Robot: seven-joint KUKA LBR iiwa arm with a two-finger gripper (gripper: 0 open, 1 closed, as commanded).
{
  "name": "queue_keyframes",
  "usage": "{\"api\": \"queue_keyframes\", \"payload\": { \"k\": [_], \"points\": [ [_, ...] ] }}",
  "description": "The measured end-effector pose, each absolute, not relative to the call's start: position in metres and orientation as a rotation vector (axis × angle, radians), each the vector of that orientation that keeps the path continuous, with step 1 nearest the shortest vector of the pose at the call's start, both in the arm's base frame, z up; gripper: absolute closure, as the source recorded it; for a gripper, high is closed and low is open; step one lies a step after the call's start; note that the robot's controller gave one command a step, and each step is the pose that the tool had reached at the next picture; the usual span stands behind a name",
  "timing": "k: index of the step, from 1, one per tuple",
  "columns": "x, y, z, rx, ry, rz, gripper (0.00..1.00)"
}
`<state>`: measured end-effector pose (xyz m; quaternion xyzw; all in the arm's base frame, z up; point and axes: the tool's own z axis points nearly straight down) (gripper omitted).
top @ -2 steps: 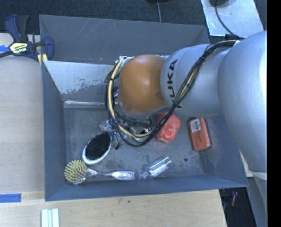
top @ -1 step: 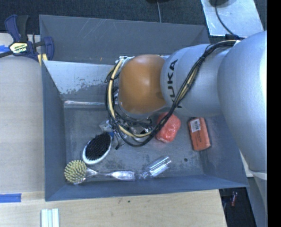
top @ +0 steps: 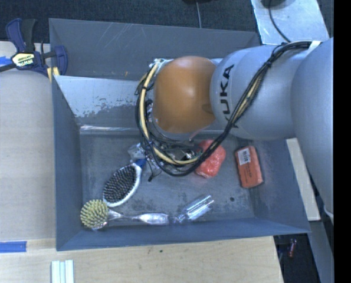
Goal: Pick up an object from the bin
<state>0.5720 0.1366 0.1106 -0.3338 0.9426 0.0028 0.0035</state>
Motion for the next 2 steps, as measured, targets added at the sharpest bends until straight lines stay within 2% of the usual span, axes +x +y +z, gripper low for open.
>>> {"api": "queue_keyframes", "payload": {
  "k": [1,2],
  "points": [
    [0.572,0.137,0.136,-1.043,2.956,0.009,1.0],
    [0.573,0.137,0.151,-1.039,2.954,0.009,1.0]
  ]
}}
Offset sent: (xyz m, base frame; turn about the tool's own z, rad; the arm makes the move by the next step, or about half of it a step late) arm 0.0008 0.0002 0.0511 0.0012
